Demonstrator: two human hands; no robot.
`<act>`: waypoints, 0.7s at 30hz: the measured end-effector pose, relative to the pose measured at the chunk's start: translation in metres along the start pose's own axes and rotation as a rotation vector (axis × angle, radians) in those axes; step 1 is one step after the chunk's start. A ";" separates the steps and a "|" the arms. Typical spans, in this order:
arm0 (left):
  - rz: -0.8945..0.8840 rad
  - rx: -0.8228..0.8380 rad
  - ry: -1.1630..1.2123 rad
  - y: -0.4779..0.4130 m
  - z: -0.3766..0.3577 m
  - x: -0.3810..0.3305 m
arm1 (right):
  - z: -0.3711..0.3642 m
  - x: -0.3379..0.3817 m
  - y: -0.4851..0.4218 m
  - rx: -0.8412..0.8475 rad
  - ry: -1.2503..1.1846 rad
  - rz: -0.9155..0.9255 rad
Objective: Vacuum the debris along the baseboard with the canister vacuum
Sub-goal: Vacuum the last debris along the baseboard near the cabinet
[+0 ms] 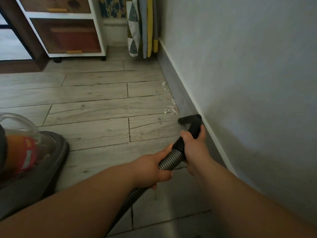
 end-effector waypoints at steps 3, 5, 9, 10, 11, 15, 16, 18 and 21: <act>0.009 -0.013 -0.010 -0.006 0.003 -0.004 | 0.000 0.003 -0.010 0.010 0.010 0.001; 0.020 -0.018 -0.008 -0.009 0.004 -0.006 | -0.001 0.005 -0.017 0.025 0.014 0.006; 0.036 -0.031 0.004 -0.015 0.008 -0.009 | -0.004 0.010 -0.027 0.058 0.006 0.015; 0.038 -0.034 0.006 -0.016 0.009 -0.010 | -0.005 0.011 -0.030 0.061 0.004 0.019; 0.042 -0.038 0.010 -0.017 0.010 -0.011 | -0.006 0.012 -0.032 0.063 0.007 0.023; 0.066 -0.055 0.032 -0.022 0.011 -0.015 | -0.007 0.015 -0.040 0.075 0.037 0.026; 0.069 -0.057 0.043 -0.023 0.011 -0.016 | -0.007 0.015 -0.041 0.082 0.041 0.025; 0.070 -0.067 0.063 -0.025 0.009 -0.017 | -0.005 0.017 -0.044 0.096 0.026 0.025; 0.066 -0.087 0.076 -0.027 0.007 -0.022 | -0.003 0.020 -0.048 0.132 -0.012 0.012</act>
Point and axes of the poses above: each hand's wrist, its own y-axis away from the middle knuckle, its own z-axis out of the back of the hand, x = y × z, the point moved 3 cm from there along -y, towards the middle knuckle, and after that the axes turned 6 degrees about -y, right-handed, at the moved point
